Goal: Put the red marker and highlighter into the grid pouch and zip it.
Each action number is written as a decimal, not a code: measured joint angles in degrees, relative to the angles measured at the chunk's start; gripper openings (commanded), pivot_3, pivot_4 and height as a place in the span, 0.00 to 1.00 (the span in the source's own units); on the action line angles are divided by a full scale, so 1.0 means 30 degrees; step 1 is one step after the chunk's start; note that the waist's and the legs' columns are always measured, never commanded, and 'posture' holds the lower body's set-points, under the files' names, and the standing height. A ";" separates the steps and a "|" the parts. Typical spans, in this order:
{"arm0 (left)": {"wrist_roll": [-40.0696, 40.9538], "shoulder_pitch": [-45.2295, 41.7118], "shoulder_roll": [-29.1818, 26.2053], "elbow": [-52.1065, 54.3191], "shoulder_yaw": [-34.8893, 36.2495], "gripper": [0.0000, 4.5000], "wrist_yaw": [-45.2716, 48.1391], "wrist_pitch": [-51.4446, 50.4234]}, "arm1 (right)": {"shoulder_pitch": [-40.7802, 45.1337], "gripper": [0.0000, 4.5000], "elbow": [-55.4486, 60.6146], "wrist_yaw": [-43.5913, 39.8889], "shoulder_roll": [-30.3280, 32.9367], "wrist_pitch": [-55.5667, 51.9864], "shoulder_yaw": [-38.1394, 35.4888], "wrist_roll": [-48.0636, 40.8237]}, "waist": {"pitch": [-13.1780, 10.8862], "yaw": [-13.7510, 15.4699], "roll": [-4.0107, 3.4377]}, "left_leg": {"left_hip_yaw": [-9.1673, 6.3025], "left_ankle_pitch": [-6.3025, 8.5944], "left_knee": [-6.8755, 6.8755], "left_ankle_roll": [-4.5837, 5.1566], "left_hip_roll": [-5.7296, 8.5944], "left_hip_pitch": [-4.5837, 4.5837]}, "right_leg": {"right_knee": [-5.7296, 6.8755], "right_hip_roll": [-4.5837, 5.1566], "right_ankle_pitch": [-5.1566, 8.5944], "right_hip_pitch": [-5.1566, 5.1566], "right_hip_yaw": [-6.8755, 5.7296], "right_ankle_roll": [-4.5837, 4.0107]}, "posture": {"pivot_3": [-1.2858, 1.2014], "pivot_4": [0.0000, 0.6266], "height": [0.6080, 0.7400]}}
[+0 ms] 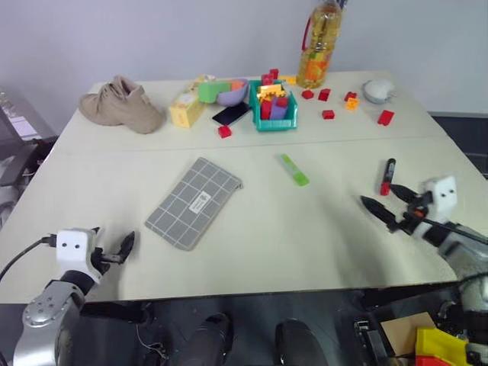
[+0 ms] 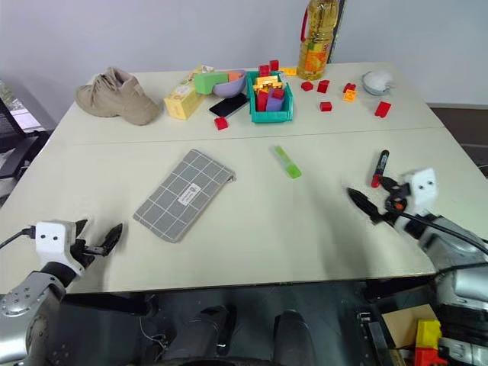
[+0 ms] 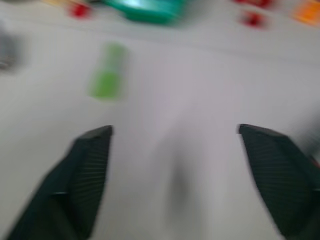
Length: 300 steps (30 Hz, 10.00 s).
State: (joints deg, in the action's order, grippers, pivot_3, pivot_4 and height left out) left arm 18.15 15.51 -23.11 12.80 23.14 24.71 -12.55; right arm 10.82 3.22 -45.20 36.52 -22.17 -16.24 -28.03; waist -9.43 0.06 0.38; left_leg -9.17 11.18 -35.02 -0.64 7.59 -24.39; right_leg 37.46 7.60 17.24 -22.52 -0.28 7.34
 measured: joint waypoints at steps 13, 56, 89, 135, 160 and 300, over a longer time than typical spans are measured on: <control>-0.0714 0.1343 -0.0568 0.0803 -0.0755 1.00 0.1503 0.2411 | 0.6543 0.01 -0.1517 0.3769 -0.7583 -0.1189 0.8879 0.3906 | -0.0002 0.0104 0.0005 | -0.0006 0.0004 0.0040 0.0001 0.0011 -0.0001 | -0.0064 -0.0022 -0.0049 -0.0085 0.0002 0.0003 | 0.52 0.24 1.00; -0.9059 -0.4411 -0.2856 -0.2255 -0.7412 0.00 0.0178 1.0929 | 0.9660 0.27 -0.6572 0.6839 -1.1536 -0.3575 0.8098 0.6087 | 0.0012 -0.0308 -0.0026 | 0.0001 -0.0101 0.0342 -0.0185 -0.0120 0.0195 | 0.0022 -0.0233 -0.0115 -0.0145 0.0091 -0.0056 | 0.52 0.24 1.00; -0.7496 -0.5967 0.0300 -0.0612 -0.8427 0.00 -0.0059 0.8023 | 0.9793 0.83 -0.5218 0.3981 -0.7184 -0.1678 0.7538 0.6736 | 0.0009 -0.0338 -0.0028 | 0.0060 -0.0105 0.0333 -0.0186 -0.0153 0.0181 | 0.0026 -0.0245 -0.0117 -0.0074 0.0115 -0.0058 | 0.52 0.24 1.00; -0.7994 -0.7777 0.2415 -0.1862 -0.9359 0.00 -0.2037 0.6182 | 0.9199 0.76 0.0676 0.0062 -0.4173 -0.3306 1.1480 0.7475 | 0.0018 -0.0225 -0.0008 | 0.0035 -0.0104 0.0289 -0.0187 -0.0143 0.0180 | 0.0026 -0.0248 -0.0118 -0.0045 0.0089 -0.0055 | 0.52 0.24 1.00; -0.7346 -0.7824 0.1317 -0.2798 -0.8597 0.00 -0.1694 0.6437 | 1.0121 0.20 -0.8530 0.5297 -0.5199 -0.3765 0.6621 0.7793 | 0.0014 -0.0279 -0.0016 | 0.0066 -0.0108 0.0293 -0.0188 -0.0152 0.0165 | 0.0030 -0.0249 -0.0121 -0.0070 0.0113 -0.0059 | 0.52 0.24 1.00; -0.4598 -1.0724 0.2016 -0.3970 -1.0566 0.00 0.2995 0.7206 | 0.9593 0.96 0.1726 -0.4066 0.1678 -0.0137 0.7201 0.8395 | 0.0002 -0.0162 -0.0013 | 0.0083 -0.0044 -0.0002 -0.0094 -0.0151 0.0014 | 0.0028 -0.0247 -0.0145 -0.0062 0.0094 -0.0011 | 0.52 0.24 1.00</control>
State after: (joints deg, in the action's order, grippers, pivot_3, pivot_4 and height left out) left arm 4.36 -16.66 -17.06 0.89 -8.55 33.69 9.07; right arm 39.60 8.40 -57.39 41.56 -22.58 5.36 -2.84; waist -9.43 -0.42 0.34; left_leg -8.92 11.05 -35.02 -0.92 7.14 -24.35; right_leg 37.54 6.86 16.80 -22.71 0.00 7.31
